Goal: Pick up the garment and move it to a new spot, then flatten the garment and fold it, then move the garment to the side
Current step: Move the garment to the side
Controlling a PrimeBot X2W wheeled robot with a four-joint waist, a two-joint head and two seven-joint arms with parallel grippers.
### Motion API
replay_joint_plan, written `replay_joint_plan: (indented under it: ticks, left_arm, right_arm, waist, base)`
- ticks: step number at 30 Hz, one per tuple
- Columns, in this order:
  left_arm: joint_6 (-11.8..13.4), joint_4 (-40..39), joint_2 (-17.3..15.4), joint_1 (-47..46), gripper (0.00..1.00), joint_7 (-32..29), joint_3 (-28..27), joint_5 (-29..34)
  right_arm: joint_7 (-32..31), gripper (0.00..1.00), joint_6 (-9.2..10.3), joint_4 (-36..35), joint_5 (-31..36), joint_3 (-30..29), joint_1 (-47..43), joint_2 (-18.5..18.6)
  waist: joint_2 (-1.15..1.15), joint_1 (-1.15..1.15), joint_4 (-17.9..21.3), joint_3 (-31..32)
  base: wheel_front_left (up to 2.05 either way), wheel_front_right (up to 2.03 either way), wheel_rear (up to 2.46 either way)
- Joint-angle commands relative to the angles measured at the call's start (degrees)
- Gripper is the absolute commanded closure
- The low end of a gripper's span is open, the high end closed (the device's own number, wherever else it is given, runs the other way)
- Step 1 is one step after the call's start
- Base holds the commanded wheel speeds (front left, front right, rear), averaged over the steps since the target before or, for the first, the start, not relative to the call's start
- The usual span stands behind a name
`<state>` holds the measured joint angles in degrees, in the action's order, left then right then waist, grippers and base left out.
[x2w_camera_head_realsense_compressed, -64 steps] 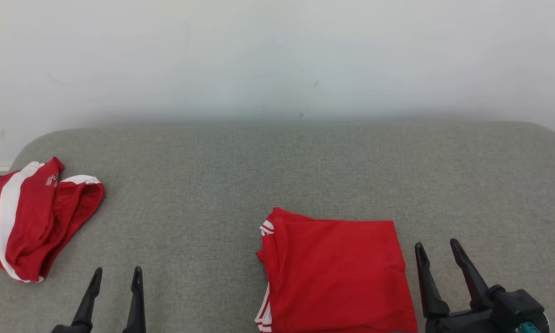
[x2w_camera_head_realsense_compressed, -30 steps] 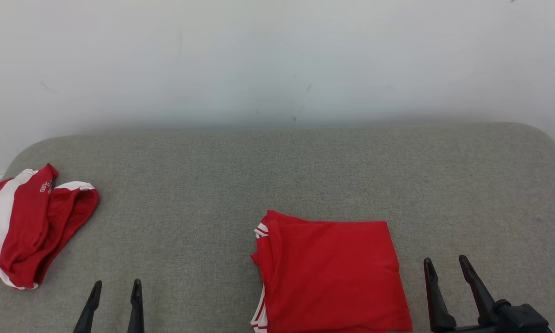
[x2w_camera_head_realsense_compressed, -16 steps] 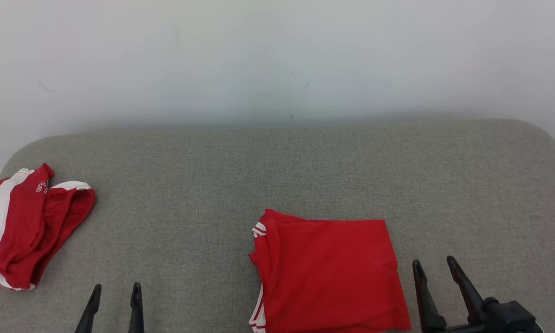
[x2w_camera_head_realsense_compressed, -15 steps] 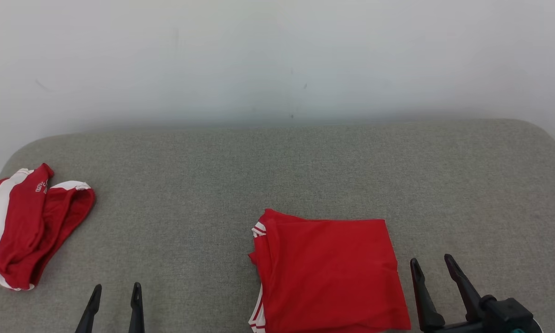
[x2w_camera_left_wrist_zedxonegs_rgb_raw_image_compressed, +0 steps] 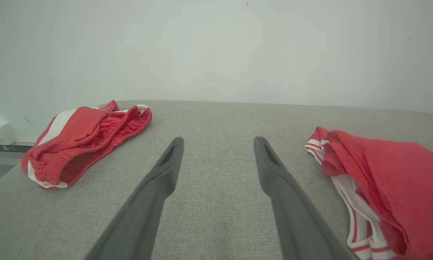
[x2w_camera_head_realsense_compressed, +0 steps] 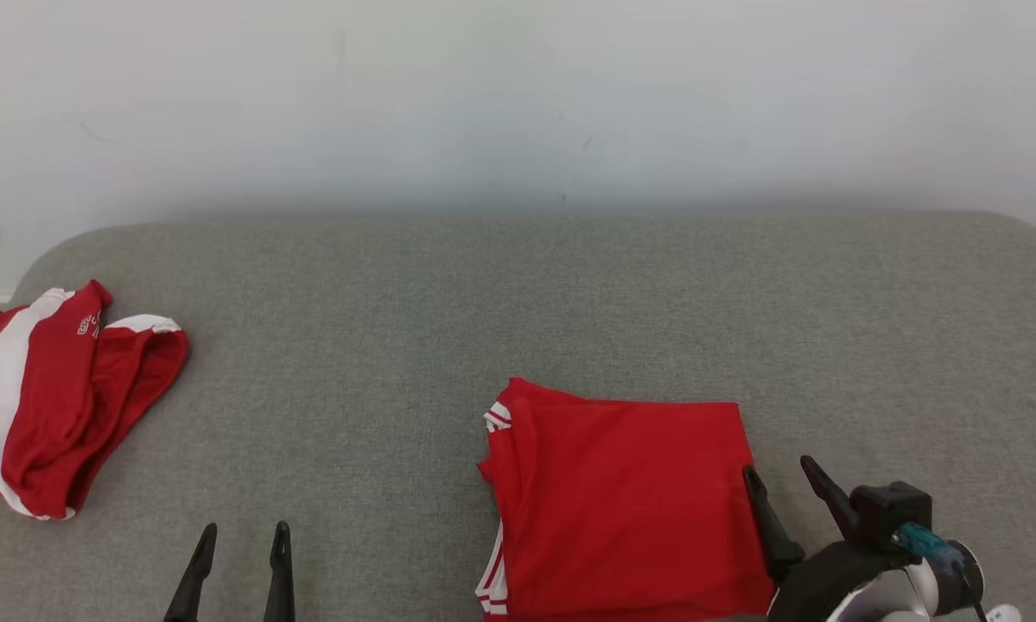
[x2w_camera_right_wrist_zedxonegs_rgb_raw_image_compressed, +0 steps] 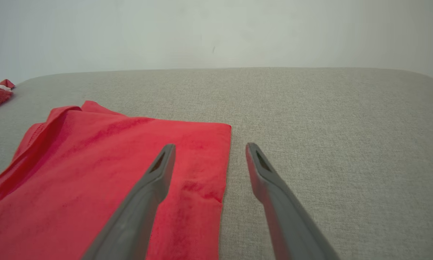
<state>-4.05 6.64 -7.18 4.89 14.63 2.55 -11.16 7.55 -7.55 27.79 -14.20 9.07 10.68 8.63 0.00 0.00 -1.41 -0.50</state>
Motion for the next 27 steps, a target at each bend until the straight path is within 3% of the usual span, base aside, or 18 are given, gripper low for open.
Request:
replay_joint_plan:
  ticks: [1, 17, 18, 19, 20, 27]
  left_arm:
    - [-0.12, 0.30, 0.16, -0.76, 0.00, 0.34, 0.10, -0.67]
    - [-0.19, 2.04, 0.32, -3.44, 0.00, 0.58, 0.36, -0.86]
    - [-0.14, 2.02, 0.33, -3.54, 0.00, 0.58, 0.29, -0.88]
    - [-0.15, 2.00, 0.34, -3.60, 0.00, 0.59, 0.23, -0.89]
    - [-0.14, 1.91, 0.34, -3.68, 0.00, 0.60, 0.10, -0.91]
    - [-0.19, 1.20, 0.92, -4.30, 0.00, 0.58, -0.23, -0.87]
  right_arm:
    - [-0.15, 0.00, 0.14, 1.87, -0.57, 0.46, 1.34, 0.51]
    - [0.06, 0.00, 0.14, 22.87, -4.11, 3.27, 9.74, -1.81]
    - [0.22, 0.26, 0.13, 23.35, -4.54, 3.91, 9.81, -2.23]
    - [0.49, 0.78, 0.13, 23.77, -5.03, 4.45, 9.96, -2.46]
    - [0.57, 1.00, 0.12, 24.22, -5.50, 4.98, 10.23, -2.55]
    - [1.58, 1.00, 0.15, 25.50, -7.21, 6.65, 14.11, -0.64]
  waist:
    - [0.00, 0.00, -0.90, -0.87]
    - [0.00, 0.00, -2.91, -3.65]
    - [0.00, 0.00, -2.87, -3.79]
    - [0.00, 0.00, -2.85, -3.91]
    - [0.00, 0.00, -2.76, -4.08]
    - [0.00, 0.00, -2.27, -5.68]
  base:
    - [0.00, 0.00, 0.00]
    - [0.00, 0.00, 0.00]
    - [0.00, 0.00, 0.00]
    - [0.00, 0.00, 0.00]
    - [0.00, 0.00, 0.00]
    - [0.00, 0.00, 0.00]
